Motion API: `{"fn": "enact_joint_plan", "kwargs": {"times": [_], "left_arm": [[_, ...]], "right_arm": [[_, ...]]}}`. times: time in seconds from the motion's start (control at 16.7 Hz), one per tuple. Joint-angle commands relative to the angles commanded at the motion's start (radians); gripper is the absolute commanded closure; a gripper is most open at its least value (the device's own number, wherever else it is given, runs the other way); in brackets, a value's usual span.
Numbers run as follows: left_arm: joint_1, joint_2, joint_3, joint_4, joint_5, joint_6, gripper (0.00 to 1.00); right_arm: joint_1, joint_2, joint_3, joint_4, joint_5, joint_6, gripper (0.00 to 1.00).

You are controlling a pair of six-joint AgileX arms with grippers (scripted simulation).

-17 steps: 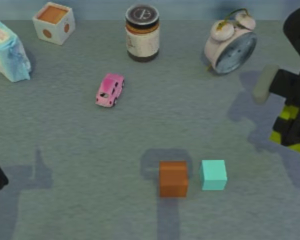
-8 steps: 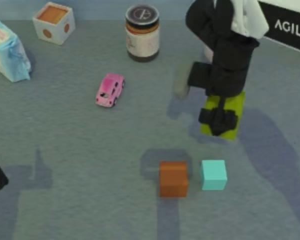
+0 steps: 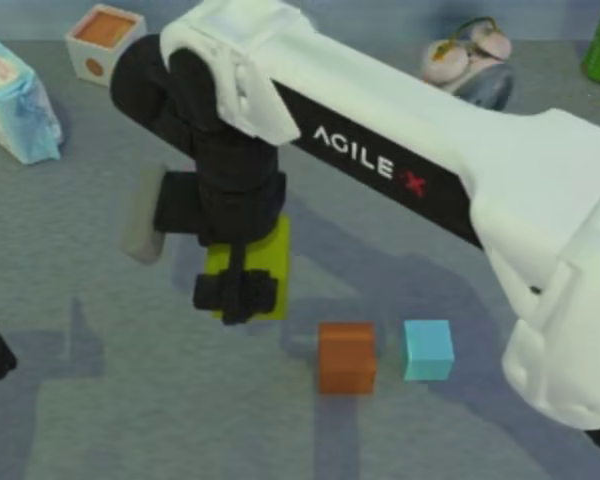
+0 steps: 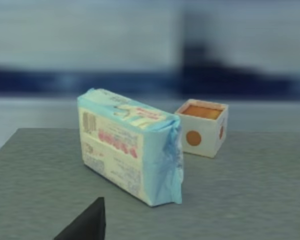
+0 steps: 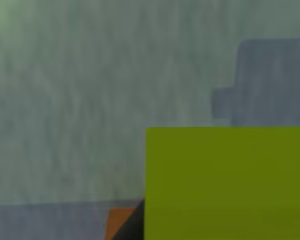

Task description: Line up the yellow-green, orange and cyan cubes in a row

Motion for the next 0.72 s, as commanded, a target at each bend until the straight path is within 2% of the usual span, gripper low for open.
{"fn": "enact_joint_plan", "kwargs": {"times": [0.24,0.54,0.72], "left_arm": [[0.000,0.000,0.000,0.000,0.000,0.000,0.00],[0.000,0.000,0.000,0.000,0.000,0.000,0.00],[0.000,0.000,0.000,0.000,0.000,0.000,0.00]], "right_arm": [[0.086,0.064,0.115,-0.052,0.003,0.032,1.00],[0.085,0.062,0.113,-0.049,0.002,0.034,1.00],[0.089,0.049,0.042,0.013,0.001,0.031,1.00]]}}
